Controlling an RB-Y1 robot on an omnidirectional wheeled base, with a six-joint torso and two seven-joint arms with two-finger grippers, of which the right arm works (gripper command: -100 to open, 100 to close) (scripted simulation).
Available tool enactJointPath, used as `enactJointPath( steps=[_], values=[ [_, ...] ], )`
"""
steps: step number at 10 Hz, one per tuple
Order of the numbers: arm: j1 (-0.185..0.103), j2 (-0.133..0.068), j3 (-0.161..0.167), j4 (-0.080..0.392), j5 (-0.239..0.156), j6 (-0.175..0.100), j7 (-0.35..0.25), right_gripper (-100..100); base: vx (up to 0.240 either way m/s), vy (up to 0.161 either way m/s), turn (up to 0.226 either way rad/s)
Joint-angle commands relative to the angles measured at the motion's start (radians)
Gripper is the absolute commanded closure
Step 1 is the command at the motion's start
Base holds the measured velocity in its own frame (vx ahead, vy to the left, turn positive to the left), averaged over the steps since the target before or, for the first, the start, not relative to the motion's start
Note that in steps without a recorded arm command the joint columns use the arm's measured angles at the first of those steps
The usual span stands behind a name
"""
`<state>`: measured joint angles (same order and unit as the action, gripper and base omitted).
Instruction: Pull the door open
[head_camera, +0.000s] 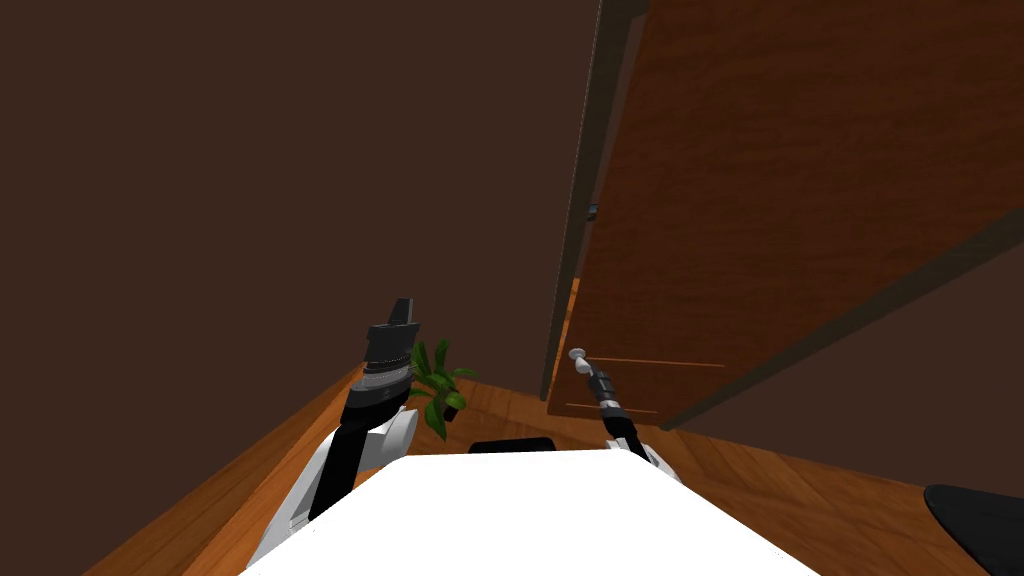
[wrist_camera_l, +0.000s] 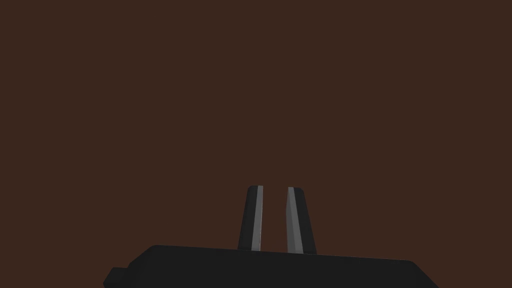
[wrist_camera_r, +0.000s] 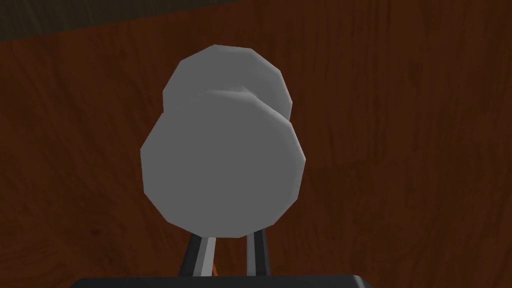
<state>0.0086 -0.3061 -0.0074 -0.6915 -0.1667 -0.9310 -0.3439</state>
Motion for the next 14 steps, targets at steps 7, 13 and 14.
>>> enactJointPath(
  steps=[7, 13, 14],
  values=[
    [-0.021, 0.017, 0.04, -0.011, -0.036, -0.009, -0.08, 100, -0.023, -0.008, 0.023],
    [-0.023, 0.005, 0.048, 0.022, -0.109, 0.016, -0.225, -100, -0.059, -0.019, 0.03],
    [-0.023, 0.005, 0.048, 0.022, -0.109, 0.016, -0.225, -100, -0.023, -0.011, -0.021]
  ],
)
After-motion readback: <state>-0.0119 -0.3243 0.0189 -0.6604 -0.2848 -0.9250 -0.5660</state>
